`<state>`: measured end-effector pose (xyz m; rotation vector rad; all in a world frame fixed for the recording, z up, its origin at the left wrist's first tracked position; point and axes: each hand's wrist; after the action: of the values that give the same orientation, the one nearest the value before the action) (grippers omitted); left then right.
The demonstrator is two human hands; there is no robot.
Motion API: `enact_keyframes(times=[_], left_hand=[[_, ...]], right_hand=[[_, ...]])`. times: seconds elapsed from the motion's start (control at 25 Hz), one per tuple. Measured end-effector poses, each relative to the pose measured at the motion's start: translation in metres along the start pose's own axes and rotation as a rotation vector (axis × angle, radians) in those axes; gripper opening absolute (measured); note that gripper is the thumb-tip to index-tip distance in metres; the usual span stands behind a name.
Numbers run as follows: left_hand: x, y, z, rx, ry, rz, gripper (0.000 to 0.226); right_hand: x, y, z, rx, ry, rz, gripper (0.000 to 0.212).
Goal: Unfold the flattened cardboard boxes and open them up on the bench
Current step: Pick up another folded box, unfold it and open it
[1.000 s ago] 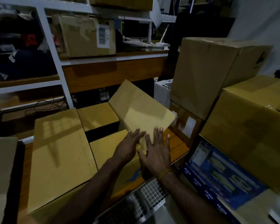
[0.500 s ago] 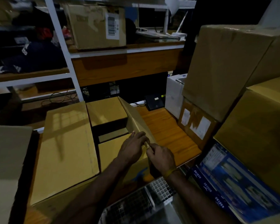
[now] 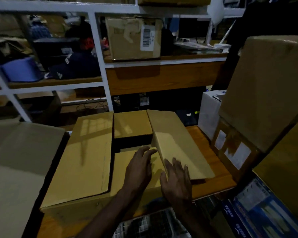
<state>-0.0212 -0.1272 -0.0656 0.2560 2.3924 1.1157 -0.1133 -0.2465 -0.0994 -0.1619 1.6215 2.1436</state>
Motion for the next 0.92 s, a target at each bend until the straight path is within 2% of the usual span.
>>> enact_keyframes(times=[0.08, 0.16, 0.2, 0.28, 0.36, 0.44, 0.52, 0.68, 0.92], left_hand=[[0.015, 0.015, 0.01, 0.068, 0.0, -0.1, 0.037], [0.035, 0.027, 0.026, -0.005, 0.04, -0.177, 0.03], [0.046, 0.035, 0.034, -0.076, 0.114, -0.208, 0.027], [0.065, 0.048, 0.052, -0.195, 0.295, -0.247, 0.026], [0.082, 0.06, 0.068, -0.227, 0.403, -0.253, 0.028], [0.092, 0.065, 0.076, -0.214, 0.452, -0.237, 0.031], [0.097, 0.067, 0.078, -0.205, 0.472, -0.237, 0.034], [0.102, 0.08, 0.077, -0.227, 0.357, -0.292, 0.034], [0.092, 0.132, 0.072, -0.112, 0.157, -0.564, 0.035]], right_hand=[[-0.004, -0.004, 0.007, 0.013, 0.059, 0.03, 0.052], [-0.012, -0.005, 0.017, -0.002, 0.129, 0.108, 0.048], [-0.017, -0.004, 0.023, -0.021, 0.18, 0.155, 0.048], [-0.028, -0.001, 0.037, -0.061, 0.292, 0.284, 0.056], [-0.031, -0.001, 0.053, -0.07, 0.436, 0.38, 0.07], [-0.036, -0.003, 0.062, -0.144, 0.498, 0.504, 0.056], [-0.047, -0.005, 0.071, -0.213, 0.558, 0.546, 0.048], [-0.064, -0.02, 0.101, -0.283, 0.674, 0.541, 0.062], [-0.071, -0.035, 0.144, -0.507, 0.81, 0.227, 0.103]])
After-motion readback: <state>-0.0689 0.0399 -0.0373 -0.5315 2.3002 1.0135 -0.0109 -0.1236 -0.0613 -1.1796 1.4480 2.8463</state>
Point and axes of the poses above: each hand's wrist, its own x-axis away from the middle knuckle, its own y-axis out of the back of the hand, z = x × y, and after that the axes turned 14 degrees about y, right-handed
